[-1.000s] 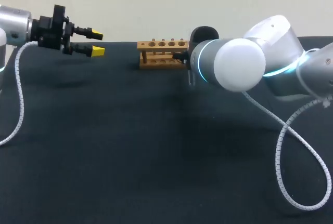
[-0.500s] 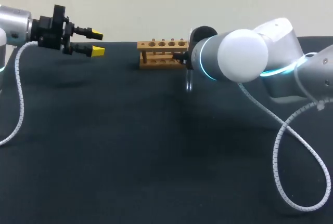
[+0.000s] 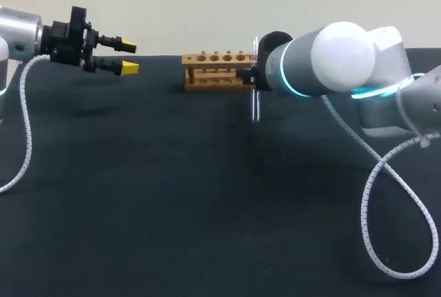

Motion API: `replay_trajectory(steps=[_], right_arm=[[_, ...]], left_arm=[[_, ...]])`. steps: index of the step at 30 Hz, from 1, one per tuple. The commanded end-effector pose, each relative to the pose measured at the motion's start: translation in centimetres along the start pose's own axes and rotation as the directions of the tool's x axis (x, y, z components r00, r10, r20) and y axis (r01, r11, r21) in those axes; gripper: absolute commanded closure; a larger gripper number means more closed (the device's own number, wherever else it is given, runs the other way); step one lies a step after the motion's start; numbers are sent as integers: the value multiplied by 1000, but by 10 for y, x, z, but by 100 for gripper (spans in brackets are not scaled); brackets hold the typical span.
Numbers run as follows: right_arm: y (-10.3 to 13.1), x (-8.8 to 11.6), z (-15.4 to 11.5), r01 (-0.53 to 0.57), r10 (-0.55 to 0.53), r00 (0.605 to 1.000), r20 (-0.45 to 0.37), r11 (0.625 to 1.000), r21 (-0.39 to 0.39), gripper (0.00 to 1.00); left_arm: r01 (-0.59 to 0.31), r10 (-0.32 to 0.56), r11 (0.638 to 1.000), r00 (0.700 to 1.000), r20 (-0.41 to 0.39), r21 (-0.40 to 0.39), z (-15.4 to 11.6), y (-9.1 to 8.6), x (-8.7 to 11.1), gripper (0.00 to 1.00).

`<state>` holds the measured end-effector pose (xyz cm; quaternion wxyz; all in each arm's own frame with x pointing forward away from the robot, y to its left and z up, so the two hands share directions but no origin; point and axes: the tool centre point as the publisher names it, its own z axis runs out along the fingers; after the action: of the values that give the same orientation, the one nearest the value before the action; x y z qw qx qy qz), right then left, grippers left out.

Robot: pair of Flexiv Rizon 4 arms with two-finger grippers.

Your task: Grasp the test tube, adjust it, and insert it.

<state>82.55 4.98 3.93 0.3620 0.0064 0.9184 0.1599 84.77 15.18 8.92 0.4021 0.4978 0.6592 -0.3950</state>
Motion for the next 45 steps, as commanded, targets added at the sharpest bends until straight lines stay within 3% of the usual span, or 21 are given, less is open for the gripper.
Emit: replay_trajectory(steps=[1,23,37,45], right_arm=[[-3,-3,3,0,0,1000,-23,1000,-4,100],[-2,0,3,-14,13,996,-84,1000,-20,100],[1,-9,-12,-64,62,997,35,997,41,100],[2,-3,-17,-67,67,998,15,996,57,100]], left_arm=[[-3,3,1000,1000,2,0,0,0,1,0],[-3,3,1000,1000,2,0,0,0,1,0],[-3,3,1000,1000,2,0,0,0,1,0],[-3,3,1000,1000,2,0,0,0,1,0]])
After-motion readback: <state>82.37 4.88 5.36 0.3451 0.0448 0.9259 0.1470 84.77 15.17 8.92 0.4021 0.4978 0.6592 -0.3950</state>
